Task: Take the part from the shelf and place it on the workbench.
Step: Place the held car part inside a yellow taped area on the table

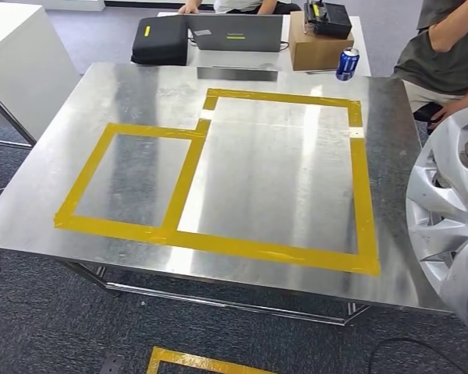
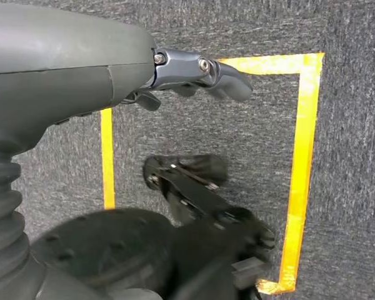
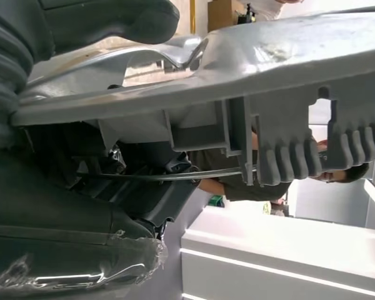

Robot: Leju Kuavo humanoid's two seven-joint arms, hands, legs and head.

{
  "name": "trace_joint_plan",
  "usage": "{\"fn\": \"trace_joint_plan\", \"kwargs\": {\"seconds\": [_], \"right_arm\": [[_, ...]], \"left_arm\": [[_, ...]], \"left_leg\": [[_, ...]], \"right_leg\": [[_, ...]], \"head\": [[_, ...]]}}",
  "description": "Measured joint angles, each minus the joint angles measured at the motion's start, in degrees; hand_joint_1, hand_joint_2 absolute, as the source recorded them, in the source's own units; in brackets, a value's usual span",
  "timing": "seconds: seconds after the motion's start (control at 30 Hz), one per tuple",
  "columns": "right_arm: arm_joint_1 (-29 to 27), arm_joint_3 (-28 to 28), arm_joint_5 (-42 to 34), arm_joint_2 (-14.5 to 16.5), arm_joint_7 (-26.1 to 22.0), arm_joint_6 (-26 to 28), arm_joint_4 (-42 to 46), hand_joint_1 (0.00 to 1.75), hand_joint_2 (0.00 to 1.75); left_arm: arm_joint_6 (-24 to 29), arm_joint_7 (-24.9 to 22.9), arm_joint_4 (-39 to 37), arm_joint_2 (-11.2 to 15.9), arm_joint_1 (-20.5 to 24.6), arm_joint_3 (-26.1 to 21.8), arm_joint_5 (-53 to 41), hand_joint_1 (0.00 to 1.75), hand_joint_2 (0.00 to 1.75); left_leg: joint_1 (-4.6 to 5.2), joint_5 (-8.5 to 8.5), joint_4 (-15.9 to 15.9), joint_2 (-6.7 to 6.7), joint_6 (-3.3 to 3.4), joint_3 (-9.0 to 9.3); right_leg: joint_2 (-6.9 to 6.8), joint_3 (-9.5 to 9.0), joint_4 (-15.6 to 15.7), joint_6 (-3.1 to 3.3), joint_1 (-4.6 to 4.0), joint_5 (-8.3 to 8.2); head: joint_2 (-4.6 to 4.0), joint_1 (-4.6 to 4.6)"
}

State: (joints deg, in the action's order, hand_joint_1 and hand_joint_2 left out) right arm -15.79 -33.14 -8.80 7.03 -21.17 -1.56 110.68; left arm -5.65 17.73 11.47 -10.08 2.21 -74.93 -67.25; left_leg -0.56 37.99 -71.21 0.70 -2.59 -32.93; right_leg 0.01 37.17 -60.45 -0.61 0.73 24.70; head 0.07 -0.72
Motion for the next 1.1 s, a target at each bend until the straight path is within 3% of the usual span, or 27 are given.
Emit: {"fn": "trace_joint_plan", "kwargs": {"seconds": [0.03,0.07,0.13,0.2,0.27,0.4,0.43,0.53,0.63,0.83,0.97,1.1], "right_arm": [[0.08,0.14,1.47,-0.27,0.1,0.59,-0.15,1.75,1.75],[0.12,0.43,4.0,-0.8,0.4,1.45,-0.35,1.75,1.75],[0.32,1.62,11.97,-2.8,1.77,3.81,-1.03,1.75,1.75],[1.25,3.65,21.62,-6.06,4.36,6.39,-2.44,1.75,1.75],[3.61,7.02,31.55,-10.02,8.4,8.7,-5.09,1.75,1.75],[12.28,17.26,46.7,-16.05,16.03,11.34,-13.87,1.75,1.75],[15.13,20.19,49.11,-16.92,17.39,12.03,-16.72,1.75,1.75],[22.02,27.93,52.45,-18.6,20.06,14.05,-24.51,1.75,1.75],[24.97,32.7,52.52,-19.86,20.66,14.88,-28.79,1.75,1.75],[29.9,39.23,57.22,-21.17,21.53,12.6,-34.18,1.75,1.75],[40.26,48.74,65.16,-20.62,21.5,7.63,-42.44,1.75,1.75],[50.71,59.46,68.83,-16.63,21.62,4.8,-52.14,1.75,1.75]], "left_arm": [[-0.04,0.04,0.0,0.04,-0.06,0.0,-0.03,0.0,1.75],[-0.14,0.1,0.0,0.11,-0.09,0.0,-0.14,0.0,1.75],[-0.45,0.26,0.0,0.28,-0.08,0.01,-0.57,0.0,1.75],[-0.86,0.21,0.0,0.43,0.02,0.03,-1.09,0.0,1.75],[-1.24,0.1,0.0,0.56,0.08,0.12,-1.75,0.0,1.75],[-1.93,0.31,0.0,1.01,0.6,0.64,-3.56,0.0,1.75],[-2.09,0.24,0.0,1.14,0.83,0.86,-3.92,0.0,1.75],[-2.39,0.03,0.0,1.29,1.36,1.47,-4.54,0.0,1.75],[-2.42,0.02,0.0,1.44,1.31,1.69,-4.7,0.0,1.75],[-3.09,-0.03,0.0,1.76,1.26,2.0,-5.22,0.0,1.75],[-4.65,-0.58,0.0,2.05,1.78,2.19,-5.26,0.0,1.75],[-4.82,-1.64,0.0,2.36,2.23,2.63,-5.79,0.0,1.75]], "left_leg": [[0.05,-0.06,-0.6,0.0,0.14,-1.41],[0.15,-1.54,0.4,0.0,0.41,-2.04],[0.58,-7.16,6.2,-0.04,1.25,-1.15],[0.98,-10.54,11.38,-0.17,2.04,-0.12],[1.15,-10.85,13.17,-0.21,2.43,-0.14],[0.96,-11.78,14.25,-0.16,1.93,-0.07],[0.96,-11.88,14.26,-0.17,2.11,-0.07],[0.96,-12.14,14.24,-0.12,2.53,-0.06],[0.98,-12.3,14.22,0.05,2.78,-0.14],[0.95,-12.37,14.23,0.03,2.81,-0.33],[0.87,-12.57,14.25,-0.11,2.58,-0.44],[0.75,-12.87,14.27,-0.12,2.32,-0.48]], "right_leg": [[0.14,-0.31,0.0,0.14,-0.14,0.28],[0.28,-0.71,0.01,0.21,-0.28,0.56],[0.45,-1.55,0.05,0.19,-0.41,0.94],[0.61,-1.93,0.15,-0.14,-0.4,0.93],[0.87,-1.81,0.45,-0.84,-0.39,0.77],[1.03,-1.99,1.48,0.07,-0.74,0.28],[1.03,-2.08,1.7,-0.07,-0.76,0.02],[0.97,-2.32,2.29,-0.81,-0.73,-0.45],[0.77,-2.46,2.56,-1.31,-0.71,-0.76],[0.89,-2.36,2.6,-1.57,-0.71,-0.95],[1.16,-2.12,2.54,-1.63,-0.74,-1.14],[1.22,-1.87,2.46,-1.43,-0.82,-1.34]], "head": [[0.0,0.0],[0.0,0.01],[0.0,-0.01],[0.0,-0.01],[0.0,0.1],[0.0,0.14],[0.0,0.15],[0.0,0.16],[0.0,0.16],[0.0,0.18],[0.0,0.18],[0.0,0.22]]}}
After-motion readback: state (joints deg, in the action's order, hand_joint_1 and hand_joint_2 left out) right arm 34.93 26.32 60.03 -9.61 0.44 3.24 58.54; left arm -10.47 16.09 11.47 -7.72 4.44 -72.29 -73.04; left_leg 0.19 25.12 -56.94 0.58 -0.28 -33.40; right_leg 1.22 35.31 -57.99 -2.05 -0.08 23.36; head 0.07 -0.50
